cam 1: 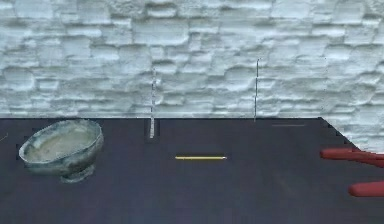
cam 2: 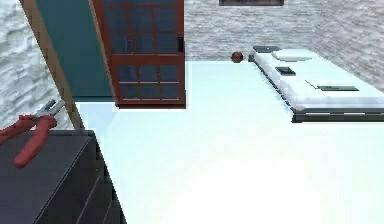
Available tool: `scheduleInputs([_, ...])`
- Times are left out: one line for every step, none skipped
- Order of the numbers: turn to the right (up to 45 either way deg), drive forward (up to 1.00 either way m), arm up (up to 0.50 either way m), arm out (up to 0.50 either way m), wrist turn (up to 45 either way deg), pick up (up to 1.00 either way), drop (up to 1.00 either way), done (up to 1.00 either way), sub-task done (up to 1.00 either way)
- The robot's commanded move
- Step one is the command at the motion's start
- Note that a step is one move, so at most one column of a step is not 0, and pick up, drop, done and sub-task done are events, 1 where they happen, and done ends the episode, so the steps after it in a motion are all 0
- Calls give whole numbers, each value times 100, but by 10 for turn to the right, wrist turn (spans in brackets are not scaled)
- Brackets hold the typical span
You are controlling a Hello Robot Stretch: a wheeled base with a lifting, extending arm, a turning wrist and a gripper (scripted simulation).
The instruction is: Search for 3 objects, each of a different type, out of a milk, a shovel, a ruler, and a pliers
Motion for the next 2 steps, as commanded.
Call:
scheduleInputs([-120, 0, 0, 0, 0, 0, 0, 0, 0])
scheduleInputs([0, 0, 0, 0, 0, 0, 0, 100, 0])
